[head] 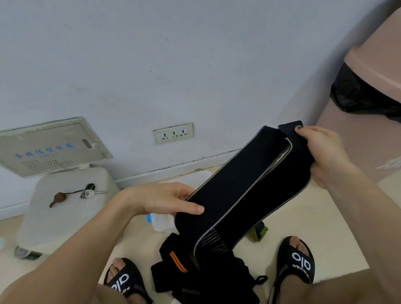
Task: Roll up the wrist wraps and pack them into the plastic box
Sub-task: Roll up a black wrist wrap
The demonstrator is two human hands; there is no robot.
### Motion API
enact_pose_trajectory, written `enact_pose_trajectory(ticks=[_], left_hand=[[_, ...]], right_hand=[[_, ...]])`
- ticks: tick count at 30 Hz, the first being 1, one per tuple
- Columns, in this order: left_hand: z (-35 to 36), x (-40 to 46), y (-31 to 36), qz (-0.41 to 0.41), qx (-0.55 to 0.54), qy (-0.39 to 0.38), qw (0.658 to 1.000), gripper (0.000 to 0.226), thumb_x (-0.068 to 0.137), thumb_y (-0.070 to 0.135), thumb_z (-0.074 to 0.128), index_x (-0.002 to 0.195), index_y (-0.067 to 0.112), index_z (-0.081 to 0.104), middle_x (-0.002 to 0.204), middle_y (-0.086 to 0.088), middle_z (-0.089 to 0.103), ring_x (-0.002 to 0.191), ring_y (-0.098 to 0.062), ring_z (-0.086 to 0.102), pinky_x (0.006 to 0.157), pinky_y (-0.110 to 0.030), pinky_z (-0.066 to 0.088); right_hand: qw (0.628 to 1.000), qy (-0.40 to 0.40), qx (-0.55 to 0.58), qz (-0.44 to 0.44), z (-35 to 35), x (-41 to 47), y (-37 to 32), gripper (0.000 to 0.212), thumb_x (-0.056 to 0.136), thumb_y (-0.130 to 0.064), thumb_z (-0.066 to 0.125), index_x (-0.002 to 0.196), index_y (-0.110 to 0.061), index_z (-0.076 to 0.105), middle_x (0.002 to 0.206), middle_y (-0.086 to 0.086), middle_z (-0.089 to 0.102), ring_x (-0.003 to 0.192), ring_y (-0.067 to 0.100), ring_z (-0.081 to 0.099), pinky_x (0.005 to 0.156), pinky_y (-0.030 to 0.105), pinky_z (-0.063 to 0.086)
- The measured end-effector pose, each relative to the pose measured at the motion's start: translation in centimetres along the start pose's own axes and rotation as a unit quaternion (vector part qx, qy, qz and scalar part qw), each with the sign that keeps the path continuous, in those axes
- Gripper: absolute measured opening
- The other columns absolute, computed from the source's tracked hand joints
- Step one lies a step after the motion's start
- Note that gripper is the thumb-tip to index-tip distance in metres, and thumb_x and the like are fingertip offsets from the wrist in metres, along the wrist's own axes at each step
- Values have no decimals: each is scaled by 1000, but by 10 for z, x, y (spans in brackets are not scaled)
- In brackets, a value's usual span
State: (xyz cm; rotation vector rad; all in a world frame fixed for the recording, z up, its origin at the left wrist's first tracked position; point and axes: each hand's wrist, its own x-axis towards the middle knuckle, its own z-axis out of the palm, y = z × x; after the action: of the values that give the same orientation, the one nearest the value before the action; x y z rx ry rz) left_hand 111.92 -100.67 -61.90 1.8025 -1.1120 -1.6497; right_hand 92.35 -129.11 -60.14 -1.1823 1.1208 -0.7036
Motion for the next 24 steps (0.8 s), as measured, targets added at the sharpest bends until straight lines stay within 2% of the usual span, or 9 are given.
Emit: enact_pose_trajectory(ticks=[3,5,9,10,12,14,16,19,24], left_hand=[[3,-5,-3,-14,-5,-10,1000,38,93,43,68,123,20,71,125,-10,73,120,-33,67,112,-56,46],[4,-8,-4,-15,-30,4,999,42,93,40,68,126,15,69,125,-12,73,118,-36,68,110,-58,47],[3,-14,1,20,-61,43,997,30,102,31,64,128,16,68,125,-12,73,118,-36,68,107,-52,51],[3,-15,3,29,-68,44,996,27,103,29,62,126,17,69,123,-12,73,116,-35,69,104,-48,54],[4,-16,6,36,-69,39,996,17,104,25,61,110,24,76,109,-6,77,100,-26,74,89,-36,58],[8,-17,12,41,-58,23,997,30,104,20,60,85,34,79,88,7,75,80,-11,71,73,-21,54],[10,-18,16,44,-50,10,998,33,102,15,62,83,36,78,86,13,75,80,-6,71,71,-16,52],[12,-17,20,66,-67,12,995,28,98,6,66,113,29,71,111,13,76,104,-8,72,91,-22,55],[14,-11,20,79,-85,10,993,35,87,12,71,122,13,66,117,-6,73,110,-23,69,103,-36,52]], right_hand=[[997,25,-78,-14,-15,13,9,11,97,-15,67,86,-12,69,85,12,67,85,28,66,81,40,55],[975,9,-217,-40,-24,21,15,15,96,-13,67,81,-12,66,85,14,64,86,29,62,81,38,50],[835,-67,-542,-62,-24,15,20,21,96,-16,66,77,-17,59,96,13,62,92,29,56,79,34,41],[833,-81,-543,-73,-19,8,18,23,96,-18,67,75,-18,58,93,12,62,90,28,56,78,34,41],[907,-132,-393,-78,-6,-14,9,19,97,-16,68,80,-8,63,81,11,62,77,24,59,71,33,44],[953,-216,-211,-39,12,-47,1,13,98,-12,66,85,-9,66,71,7,62,62,17,58,56,23,47],[939,-318,-126,23,31,-77,1,17,97,-13,67,81,-18,66,75,7,65,64,16,60,54,21,48],[893,-435,-86,78,54,-105,20,12,96,-21,69,85,-22,64,99,18,71,88,26,61,71,33,46],[871,-471,-109,89,74,-121,34,24,107,-24,53,83,-23,57,78,-2,60,73,12,57,66,29,43]])
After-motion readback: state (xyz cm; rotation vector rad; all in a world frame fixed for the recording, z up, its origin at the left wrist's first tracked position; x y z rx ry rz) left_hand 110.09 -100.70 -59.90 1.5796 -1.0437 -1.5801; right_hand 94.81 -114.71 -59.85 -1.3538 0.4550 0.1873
